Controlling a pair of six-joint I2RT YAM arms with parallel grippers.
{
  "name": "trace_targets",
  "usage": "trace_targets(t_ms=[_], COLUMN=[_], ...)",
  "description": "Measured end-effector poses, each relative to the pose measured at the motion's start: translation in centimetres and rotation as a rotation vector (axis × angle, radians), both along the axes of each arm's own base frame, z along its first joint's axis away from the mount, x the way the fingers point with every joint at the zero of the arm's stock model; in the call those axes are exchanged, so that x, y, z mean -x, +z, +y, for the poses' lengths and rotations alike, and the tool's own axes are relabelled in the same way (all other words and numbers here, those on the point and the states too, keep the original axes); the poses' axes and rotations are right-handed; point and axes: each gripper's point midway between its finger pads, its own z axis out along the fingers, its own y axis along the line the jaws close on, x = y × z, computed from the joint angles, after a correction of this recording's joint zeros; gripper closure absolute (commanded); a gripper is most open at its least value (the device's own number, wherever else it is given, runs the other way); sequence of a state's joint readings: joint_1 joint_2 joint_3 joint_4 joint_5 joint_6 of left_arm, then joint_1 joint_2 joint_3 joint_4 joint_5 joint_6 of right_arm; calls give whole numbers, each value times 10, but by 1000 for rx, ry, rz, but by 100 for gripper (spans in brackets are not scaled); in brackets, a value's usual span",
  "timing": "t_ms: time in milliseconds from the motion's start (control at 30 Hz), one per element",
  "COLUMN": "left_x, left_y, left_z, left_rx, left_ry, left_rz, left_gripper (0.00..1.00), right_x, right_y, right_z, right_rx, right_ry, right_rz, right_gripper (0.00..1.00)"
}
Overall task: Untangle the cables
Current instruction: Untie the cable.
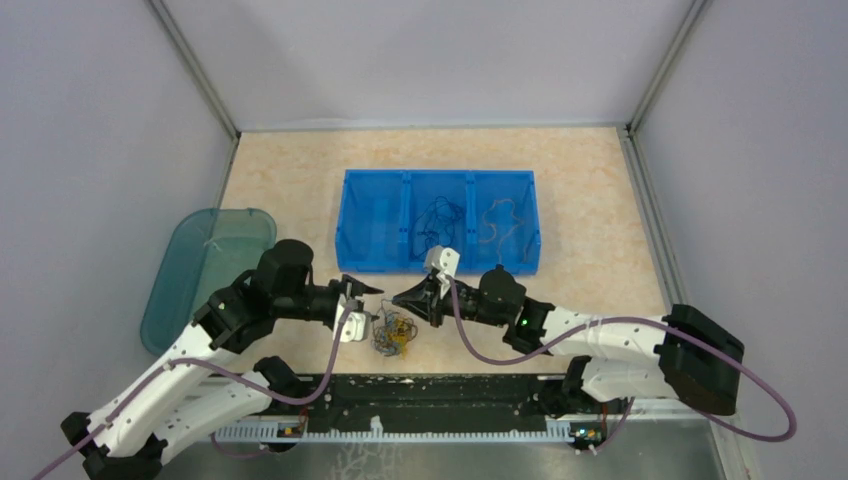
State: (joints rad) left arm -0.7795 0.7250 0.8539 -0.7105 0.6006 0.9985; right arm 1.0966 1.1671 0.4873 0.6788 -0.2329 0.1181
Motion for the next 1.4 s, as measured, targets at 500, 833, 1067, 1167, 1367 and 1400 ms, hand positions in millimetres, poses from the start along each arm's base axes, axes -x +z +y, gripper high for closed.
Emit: trace_targets(t_ms=[500,833,1067,1167,1367,1400], left_x=[-3,4,5,5,3,3], left_y=[-15,-12,2,5,10,12], left_z=[-4,-24,-38,-42,-47,-48], left_rx=[27,152,219,234,246,248], left_ry=[125,213,206,202,194,189], left_rz=[176,453,547,570,585,582], left_gripper=[19,60,74,98,99,99], right_x=[-1,6,10,11,12,12], right_y=[43,80,98,103,106,107], right_z=[-12,-19,-23,-23,-23,-23], right_rx=[-67,-186,-256,-276,-296,-297], right_ry=[-33,-26,-18,-12,-8,-11], right_rz=[-49,-37,-23,-13,9,12], right_gripper=[100,100,100,100,55,43])
